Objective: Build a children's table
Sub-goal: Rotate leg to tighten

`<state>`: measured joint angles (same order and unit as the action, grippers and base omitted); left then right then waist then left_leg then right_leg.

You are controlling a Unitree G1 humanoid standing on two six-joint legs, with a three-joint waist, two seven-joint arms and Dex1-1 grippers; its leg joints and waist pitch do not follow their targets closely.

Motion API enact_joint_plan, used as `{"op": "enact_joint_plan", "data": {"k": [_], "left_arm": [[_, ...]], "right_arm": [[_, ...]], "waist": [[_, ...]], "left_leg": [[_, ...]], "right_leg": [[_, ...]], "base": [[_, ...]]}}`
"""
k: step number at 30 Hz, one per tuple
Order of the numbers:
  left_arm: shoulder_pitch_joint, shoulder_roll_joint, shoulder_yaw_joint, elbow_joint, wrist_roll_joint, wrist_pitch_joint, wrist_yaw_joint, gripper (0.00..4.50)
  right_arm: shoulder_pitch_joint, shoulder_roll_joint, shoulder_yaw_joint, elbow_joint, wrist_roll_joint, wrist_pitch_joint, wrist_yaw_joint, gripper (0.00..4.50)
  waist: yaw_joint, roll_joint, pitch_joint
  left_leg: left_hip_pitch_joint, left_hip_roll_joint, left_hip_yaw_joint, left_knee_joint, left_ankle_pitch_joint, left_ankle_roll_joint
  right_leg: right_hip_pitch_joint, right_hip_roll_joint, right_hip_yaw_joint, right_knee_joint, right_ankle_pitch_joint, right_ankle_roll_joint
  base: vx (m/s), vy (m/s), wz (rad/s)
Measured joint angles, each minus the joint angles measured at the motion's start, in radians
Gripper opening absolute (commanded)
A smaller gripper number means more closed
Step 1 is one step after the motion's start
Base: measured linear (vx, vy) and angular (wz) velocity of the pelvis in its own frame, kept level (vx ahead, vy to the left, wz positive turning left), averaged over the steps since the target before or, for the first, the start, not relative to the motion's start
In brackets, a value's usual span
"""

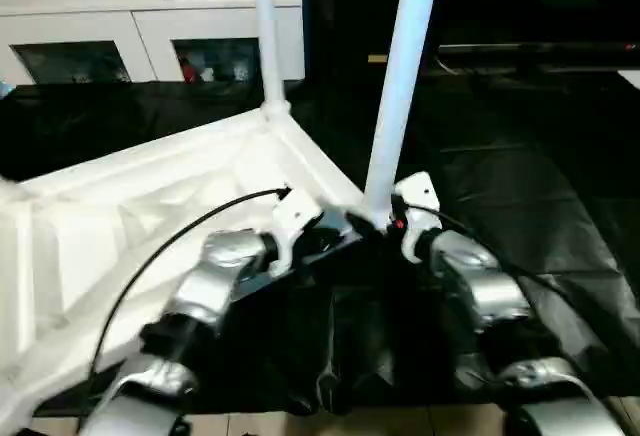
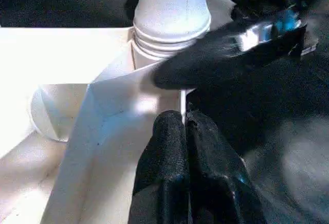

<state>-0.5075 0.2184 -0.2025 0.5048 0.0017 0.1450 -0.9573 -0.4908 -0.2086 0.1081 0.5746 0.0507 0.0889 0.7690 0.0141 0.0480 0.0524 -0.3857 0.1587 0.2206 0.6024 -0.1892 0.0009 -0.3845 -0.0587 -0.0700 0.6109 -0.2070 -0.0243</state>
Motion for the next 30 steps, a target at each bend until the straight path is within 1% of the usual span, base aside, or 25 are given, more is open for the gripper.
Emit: {"op": "enact_joint_plan", "data": {"k": [2, 6, 9, 11, 12, 16, 18, 20, 23, 25, 28, 30], "left_arm": [[0.011, 0.031, -0.010, -0.015, -0.020, -0.002, -0.073, 0.00], [0.024, 0.051, -0.019, -0.033, -0.036, -0.002, -0.146, 0.00], [0.035, 0.073, -0.029, -0.049, -0.051, -0.001, -0.191, 0.00], [0.036, 0.078, -0.031, -0.050, -0.057, 0.000, -0.209, 0.00], [0.037, 0.080, -0.031, -0.050, -0.058, 0.000, -0.215, 0.00], [0.037, 0.082, -0.031, -0.050, -0.060, 0.001, -0.230, 0.00], [0.038, 0.083, -0.031, -0.050, -0.061, 0.001, -0.231, 0.00], [0.039, 0.087, -0.032, -0.050, -0.064, 0.001, -0.238, 0.00], [0.041, 0.088, -0.032, -0.050, -0.064, 0.001, -0.236, 0.00], [0.043, 0.087, -0.032, -0.050, -0.064, 0.001, -0.230, 0.00], [0.046, 0.085, -0.028, -0.050, -0.061, 0.002, -0.185, 0.00], [0.046, 0.059, -0.016, -0.049, -0.039, 0.006, -0.118, 0.00]], "right_arm": [[0.034, -0.050, 0.020, -0.060, 0.026, 0.020, 0.111, 4.28], [0.054, -0.093, 0.038, -0.112, 0.055, 0.054, 0.225, 4.28], [0.061, -0.121, 0.058, -0.140, 0.065, 0.075, 0.286, 3.92], [0.063, -0.130, 0.059, -0.151, 0.067, 0.089, 0.304, 3.83], [0.065, -0.131, 0.059, -0.159, 0.067, 0.096, 0.308, 3.59], [0.070, -0.136, 0.060, -0.168, 0.065, 0.100, 0.311, 3.48], [0.071, -0.136, 0.060, -0.170, 0.065, 0.102, 0.310, 3.15], [0.072, -0.136, 0.060, -0.172, 0.065, 0.106, 0.310, 3.10], [0.074, -0.132, 0.059, -0.171, 0.063, 0.107, 0.306, 2.78], [0.077, -0.126, 0.057, -0.171, 0.063, 0.107, 0.296, 2.76], [0.081, -0.090, 0.044, -0.161, 0.053, 0.103, 0.217, 2.72], [0.072, -0.050, 0.024, -0.126, 0.030, 0.079, 0.122, 2.72]], "waist": [[0.012, 0.000, 0.000], [0.021, 0.000, 0.000], [0.023, 0.001, 0.001], [0.023, 0.001, 0.001], [0.023, 0.001, 0.001], [0.023, 0.002, 0.001], [0.023, 0.002, 0.001], [0.023, 0.002, 0.001], [0.022, 0.002, 0.000], [0.021, 0.002, 0.000], [0.017, 0.000, 0.000], [0.012, 0.000, -0.001]], "left_leg": [[0.000, 0.000, 0.000, 0.000, 0.000, 0.001], [0.000, 0.000, 0.001, 0.001, 0.000, 0.000], [0.000, 0.000, 0.001, 0.002, 0.000, 0.000], [0.000, 0.000, 0.001, 0.002, 0.000, 0.000], [0.000, 0.000, 0.001, 0.001, 0.000, 0.000], [0.000, 0.000, 0.001, 0.001, 0.000, 0.000], [0.000, 0.000, 0.001, 0.001, 0.000, 0.000], [0.000, 0.000, 0.001, 0.001, 0.000, 0.000], [0.000, 0.000, 0.001, 0.001, 0.000, 0.000], [0.000, 0.000, 0.001, 0.001, 0.000, 0.000], [0.002, 0.000, 0.001, 0.001, 0.000, 0.000], [0.003, 0.000, 0.001, 0.002, 0.000, 0.000]], "right_leg": [[0.000, 0.000, 0.000, 0.000, 0.000, 0.000], [0.000, 0.000, 0.001, 0.000, 0.000, 0.000], [0.000, 0.000, 0.001, 0.000, 0.000, 0.000], [0.000, 0.000, 0.001, 0.000, 0.000, 0.000], [0.000, 0.000, 0.001, 0.000, 0.000, 0.000], [0.000, 0.000, 0.001, 0.000, 0.000, 0.000], [0.000, 0.000, 0.001, 0.000, 0.000, 0.000], [0.000, 0.000, 0.001, 0.000, 0.000, 0.000], [0.001, 0.000, 0.001, 0.000, 0.000, 0.000], [0.001, 0.000, 0.001, 0.000, 0.000, 0.000], [0.001, 0.000, 0.001, 0.001, 0.000, 0.000], [0.002, 0.000, 0.001, 0.001, 0.000, 0.000]], "base": [[0.000, 0.000, 0.00], [0.000, 0.000, 0.00], [0.000, 0.000, 0.00], [0.000, 0.000, 0.00], [0.000, 0.000, 0.00], [0.000, 0.000, 0.00], [0.000, 0.000, 0.00], [0.000, 0.000, 0.00], [0.000, 0.000, 0.00], [0.000, 0.000, 0.00], [0.000, 0.000, 0.00], [0.000, 0.000, 0.00]]}}
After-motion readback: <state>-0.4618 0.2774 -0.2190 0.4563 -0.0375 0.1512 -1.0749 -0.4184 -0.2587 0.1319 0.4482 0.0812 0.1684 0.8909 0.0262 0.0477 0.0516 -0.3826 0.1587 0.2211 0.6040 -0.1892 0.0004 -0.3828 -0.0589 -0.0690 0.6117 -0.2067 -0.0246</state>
